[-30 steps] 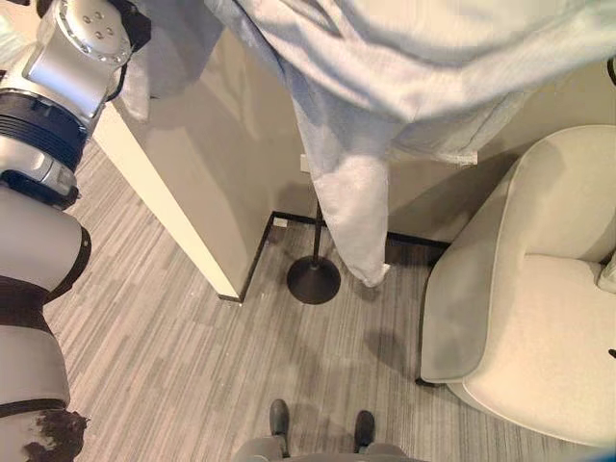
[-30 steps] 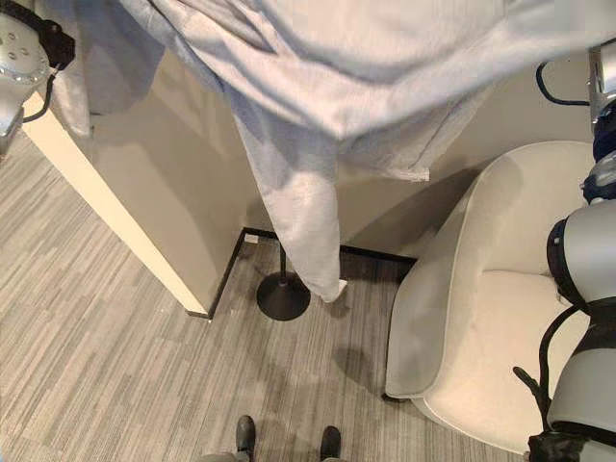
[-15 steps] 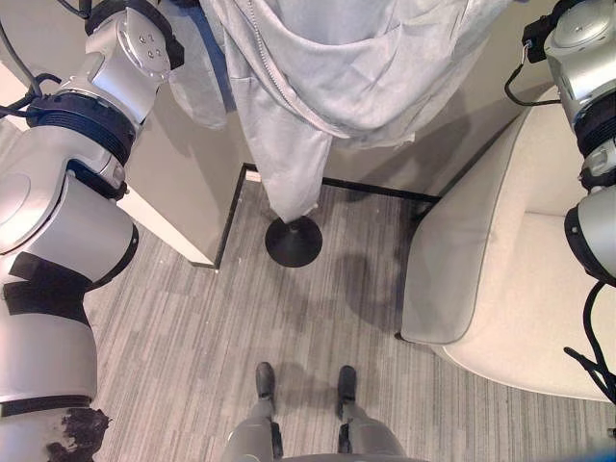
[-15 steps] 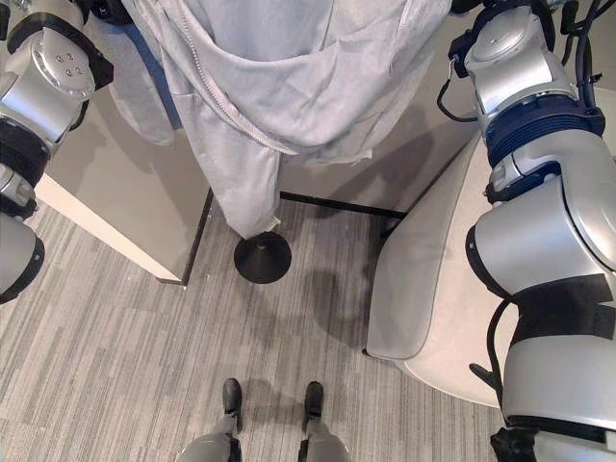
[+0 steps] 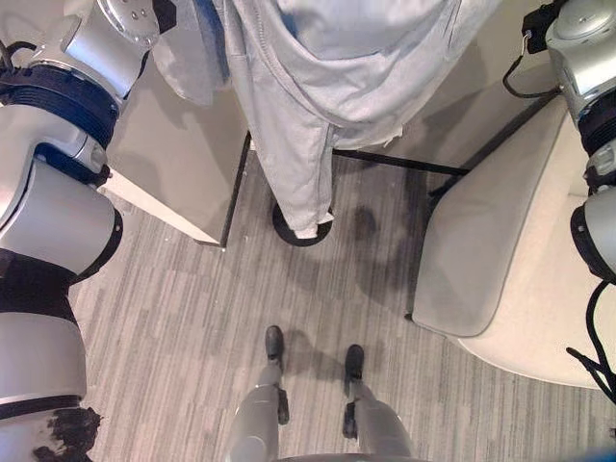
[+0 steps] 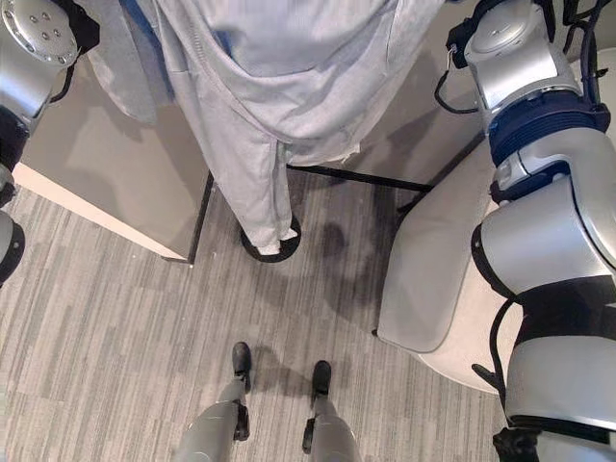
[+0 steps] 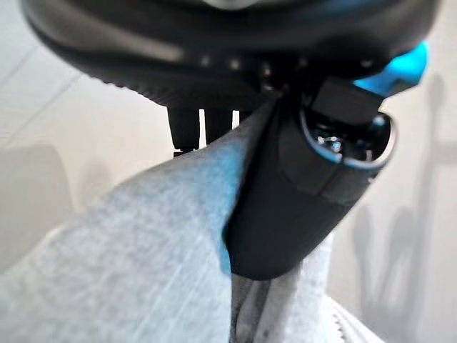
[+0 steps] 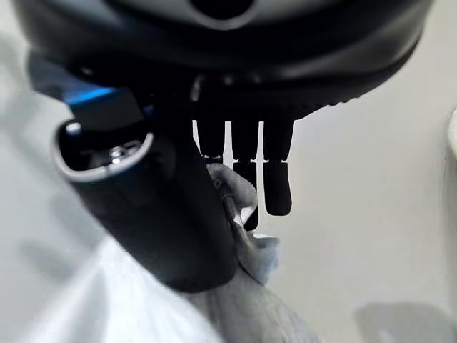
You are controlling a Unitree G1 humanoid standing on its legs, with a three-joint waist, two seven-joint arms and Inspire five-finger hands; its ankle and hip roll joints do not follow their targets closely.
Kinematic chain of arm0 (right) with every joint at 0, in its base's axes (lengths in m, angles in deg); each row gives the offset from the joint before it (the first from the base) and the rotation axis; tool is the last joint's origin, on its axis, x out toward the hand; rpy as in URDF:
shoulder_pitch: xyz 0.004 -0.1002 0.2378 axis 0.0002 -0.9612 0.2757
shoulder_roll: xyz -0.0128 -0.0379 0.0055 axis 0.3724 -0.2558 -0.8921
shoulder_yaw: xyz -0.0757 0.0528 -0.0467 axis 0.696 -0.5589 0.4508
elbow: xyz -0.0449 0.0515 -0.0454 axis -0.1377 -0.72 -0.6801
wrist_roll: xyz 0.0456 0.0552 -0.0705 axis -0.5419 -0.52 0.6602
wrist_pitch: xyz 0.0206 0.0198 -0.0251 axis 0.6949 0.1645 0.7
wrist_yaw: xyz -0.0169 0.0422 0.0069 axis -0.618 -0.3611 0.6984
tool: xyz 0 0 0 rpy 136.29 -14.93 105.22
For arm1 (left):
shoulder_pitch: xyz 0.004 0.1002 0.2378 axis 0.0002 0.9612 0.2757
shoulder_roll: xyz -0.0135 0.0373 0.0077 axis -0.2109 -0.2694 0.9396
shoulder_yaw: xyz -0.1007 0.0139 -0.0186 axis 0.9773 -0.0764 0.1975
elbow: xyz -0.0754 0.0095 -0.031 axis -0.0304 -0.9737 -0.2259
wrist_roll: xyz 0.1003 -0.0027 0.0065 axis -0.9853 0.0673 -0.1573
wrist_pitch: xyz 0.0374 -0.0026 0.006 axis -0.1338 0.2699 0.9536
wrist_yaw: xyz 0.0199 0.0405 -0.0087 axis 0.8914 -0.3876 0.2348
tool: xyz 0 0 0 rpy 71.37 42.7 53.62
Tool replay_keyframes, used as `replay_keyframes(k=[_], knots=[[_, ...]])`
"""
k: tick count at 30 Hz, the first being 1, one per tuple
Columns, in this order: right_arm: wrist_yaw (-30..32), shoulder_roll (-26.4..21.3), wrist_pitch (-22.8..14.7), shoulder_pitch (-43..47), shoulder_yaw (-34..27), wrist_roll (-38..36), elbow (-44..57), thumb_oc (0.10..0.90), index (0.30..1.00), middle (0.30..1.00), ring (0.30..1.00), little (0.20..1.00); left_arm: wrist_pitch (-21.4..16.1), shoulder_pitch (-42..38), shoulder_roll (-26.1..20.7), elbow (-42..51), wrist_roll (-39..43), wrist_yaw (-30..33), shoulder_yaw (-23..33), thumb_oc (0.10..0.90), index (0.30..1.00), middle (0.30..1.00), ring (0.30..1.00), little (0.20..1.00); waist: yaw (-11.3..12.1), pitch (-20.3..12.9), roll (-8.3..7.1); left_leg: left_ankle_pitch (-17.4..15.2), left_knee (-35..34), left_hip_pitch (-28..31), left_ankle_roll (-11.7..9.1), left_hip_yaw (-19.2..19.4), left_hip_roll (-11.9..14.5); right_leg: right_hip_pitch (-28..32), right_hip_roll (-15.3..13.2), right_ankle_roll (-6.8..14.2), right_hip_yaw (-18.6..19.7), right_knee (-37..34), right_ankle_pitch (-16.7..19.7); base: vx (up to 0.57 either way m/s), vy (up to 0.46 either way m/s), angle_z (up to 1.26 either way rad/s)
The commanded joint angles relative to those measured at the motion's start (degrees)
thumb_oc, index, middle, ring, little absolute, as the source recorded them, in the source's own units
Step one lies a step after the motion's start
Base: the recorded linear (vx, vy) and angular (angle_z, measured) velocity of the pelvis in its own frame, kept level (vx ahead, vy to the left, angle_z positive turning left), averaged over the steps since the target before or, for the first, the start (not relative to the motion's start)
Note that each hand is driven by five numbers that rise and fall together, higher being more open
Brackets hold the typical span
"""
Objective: Hang the clothes on the sofa on the clothes rack.
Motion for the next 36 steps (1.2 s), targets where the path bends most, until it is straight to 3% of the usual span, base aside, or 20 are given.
replay_keyframes(k=[1, 7, 11, 18, 20, 28, 36], knots=[[5.6, -8.6, -6.6, 7.7, -1.6, 0.1, 9.2, 0.400, 0.300, 0.300, 0.300, 0.300, -2.8, -14.1, -8.9, 2.6, -0.5, 6.6, -0.6, 0.400, 0.300, 0.300, 0.300, 0.300, 1.0, -3.0, -0.59, -11.5, 0.2, 8.3, -3.5, 1.2, -0.2, 7.3, -2.7, 5.7, -0.8, -3.6, -3.4, 0.05, 0.010, -0.10], [6.2, -15.7, -9.2, -0.2, -8.0, 1.4, 24.6, 0.400, 0.300, 0.300, 0.300, 0.300, -3.3, -10.4, -14.7, 12.4, -2.1, 7.9, 3.4, 0.400, 0.300, 0.300, 0.300, 0.300, 0.4, -4.2, -0.91, -12.5, 0.2, 11.0, -3.3, 1.2, 0.5, 9.9, -2.1, 5.2, -1.2, -3.6, -5.0, 0.01, -0.009, 0.10], [5.5, -19.0, -10.5, -10.7, -15.5, -0.1, 33.2, 0.400, 0.300, 0.300, 0.300, 0.300, -3.0, -7.2, -18.1, 15.4, -3.6, 7.4, 4.6, 0.400, 0.300, 0.300, 0.300, 0.300, -0.1, -5.1, -0.84, -13.4, 0.2, 13.3, -3.2, 1.7, 0.3, 12.3, -2.4, 5.3, -1.8, -3.6, -5.5, 0.02, 0.007, -0.13], [2.3, -22.9, -11.6, -33.9, -31.1, -1.3, 46.6, 0.400, 0.300, 0.300, 0.300, 0.300, -3.9, 5.9, -23.9, 24.0, -4.5, 6.2, 14.2, 0.400, 0.300, 0.300, 0.300, 0.300, -0.7, -7.3, 0.16, -14.8, 0.2, 17.2, -3.0, 2.5, -0.3, 16.5, -3.4, 5.6, -2.9, -3.6, -6.0, 0.01, 0.006, 0.03], [1.7, -22.9, -11.4, -36.7, -33.1, -1.1, 47.9, 0.400, 0.300, 0.300, 0.300, 0.300, -3.9, 7.6, -24.3, 24.9, -4.7, 6.1, 15.5, 0.400, 0.300, 0.300, 0.300, 0.300, -0.7, -7.5, 0.13, -15.0, 0.2, 17.7, -2.9, 2.6, -0.4, 16.9, -3.5, 5.7, -3.1, -3.6, -6.1, 0.02, 0.000, -0.10], [-3.2, -20.4, -11.4, -62.3, -50.3, -0.7, 57.6, 0.400, 0.300, 0.300, 0.300, 0.300, -5.0, 28.8, -26.4, 35.0, -5.4, 4.5, 32.1, 0.400, 0.300, 0.300, 0.300, 0.300, -0.4, -9.3, -0.14, -16.1, 0.2, 20.8, -2.7, 2.9, -0.4, 20.3, -4.2, 5.8, -4.4, -3.6, -6.7, 0.00, -0.007, -0.04], [-2.8, -20.1, -12.7, -65.4, -54.6, -1.1, 59.5, 0.400, 0.300, 0.300, 0.300, 0.300, -5.6, 37.7, -26.4, 40.6, -6.6, 4.2, 39.2, 0.400, 0.300, 0.300, 0.300, 0.300, 0.0, -10.4, -0.33, -16.6, 0.2, 22.8, -2.8, 2.9, -0.2, 22.2, -4.2, 5.6, -5.0, -3.5, -7.3, 0.00, -0.013, 0.01]])
